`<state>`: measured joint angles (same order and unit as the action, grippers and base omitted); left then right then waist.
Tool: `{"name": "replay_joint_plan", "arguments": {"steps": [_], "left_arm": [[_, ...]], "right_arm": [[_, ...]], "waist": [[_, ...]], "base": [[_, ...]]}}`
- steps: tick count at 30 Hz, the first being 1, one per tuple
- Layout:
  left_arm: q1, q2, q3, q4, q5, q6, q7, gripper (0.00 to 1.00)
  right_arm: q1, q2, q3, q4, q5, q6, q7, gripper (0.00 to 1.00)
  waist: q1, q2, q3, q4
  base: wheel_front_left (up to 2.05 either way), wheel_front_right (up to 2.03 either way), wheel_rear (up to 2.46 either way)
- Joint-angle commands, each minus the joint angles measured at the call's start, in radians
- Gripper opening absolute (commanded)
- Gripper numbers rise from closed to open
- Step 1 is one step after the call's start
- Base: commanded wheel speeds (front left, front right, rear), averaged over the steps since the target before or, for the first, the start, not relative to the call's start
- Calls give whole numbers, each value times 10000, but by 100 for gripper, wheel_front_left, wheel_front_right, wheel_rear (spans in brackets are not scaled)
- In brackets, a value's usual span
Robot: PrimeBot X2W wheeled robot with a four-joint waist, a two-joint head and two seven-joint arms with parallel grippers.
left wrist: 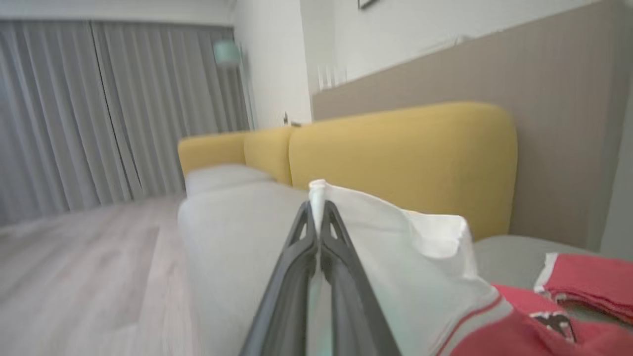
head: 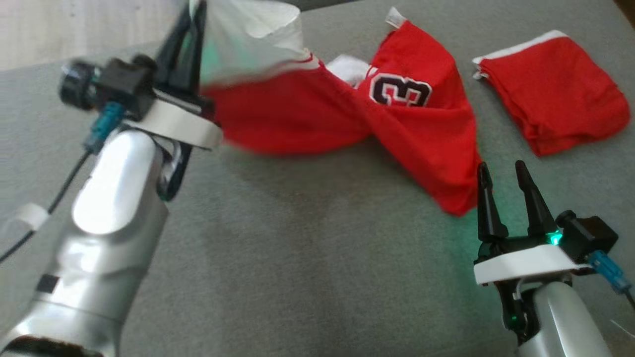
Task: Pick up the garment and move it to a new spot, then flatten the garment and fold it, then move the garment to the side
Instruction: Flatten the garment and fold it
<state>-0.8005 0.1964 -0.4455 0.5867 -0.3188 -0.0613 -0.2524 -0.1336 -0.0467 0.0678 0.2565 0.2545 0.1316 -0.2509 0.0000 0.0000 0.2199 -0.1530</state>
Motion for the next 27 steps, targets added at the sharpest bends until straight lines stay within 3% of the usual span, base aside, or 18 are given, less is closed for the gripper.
{"name": "replay_joint_plan", "arguments": {"steps": [1,7,10,11,16,23,26,27], "left_arm": [[-322,542,495,-1013,276,54,-88,0],[670,1249,-117,-2615,949,-389,-91,0],[1402,1855,-848,-2976,1209,-558,32,0],[1948,2296,-1318,-3197,1252,-621,204,0],[3092,3045,-2253,-3712,1030,-676,544,0],[4252,4303,-4929,-4465,349,-691,1353,0],[4328,4575,-5705,-4394,-210,-692,1826,0],[4273,4616,-5810,-4359,-357,-692,1938,12]], "right_arm": [[-229,-35,188,-284,-83,-9,-109,100],[-71,-35,112,-89,-145,-9,-109,100],[16,-35,53,20,-150,-9,-109,100],[57,-35,12,87,-144,-9,-109,100],[105,-35,-127,233,-124,-9,-109,100],[163,-35,-303,540,-121,-9,-109,100],[128,-35,-252,629,-131,-9,-109,100],[117,-35,-238,642,-131,-9,-109,100]], "waist": [[0,0,-165,267],[0,0,-511,876],[0,0,-637,1168],[0,0,-699,1335],[0,0,-783,1620],[0,0,-1079,2009],[0,0,-1211,2065],[0,0,-1234,2074]], "base": [[0,0,0],[0,0,0],[0,0,0],[0,0,0],[0,0,0],[0,0,0],[0,0,0],[0,0,0]]}}
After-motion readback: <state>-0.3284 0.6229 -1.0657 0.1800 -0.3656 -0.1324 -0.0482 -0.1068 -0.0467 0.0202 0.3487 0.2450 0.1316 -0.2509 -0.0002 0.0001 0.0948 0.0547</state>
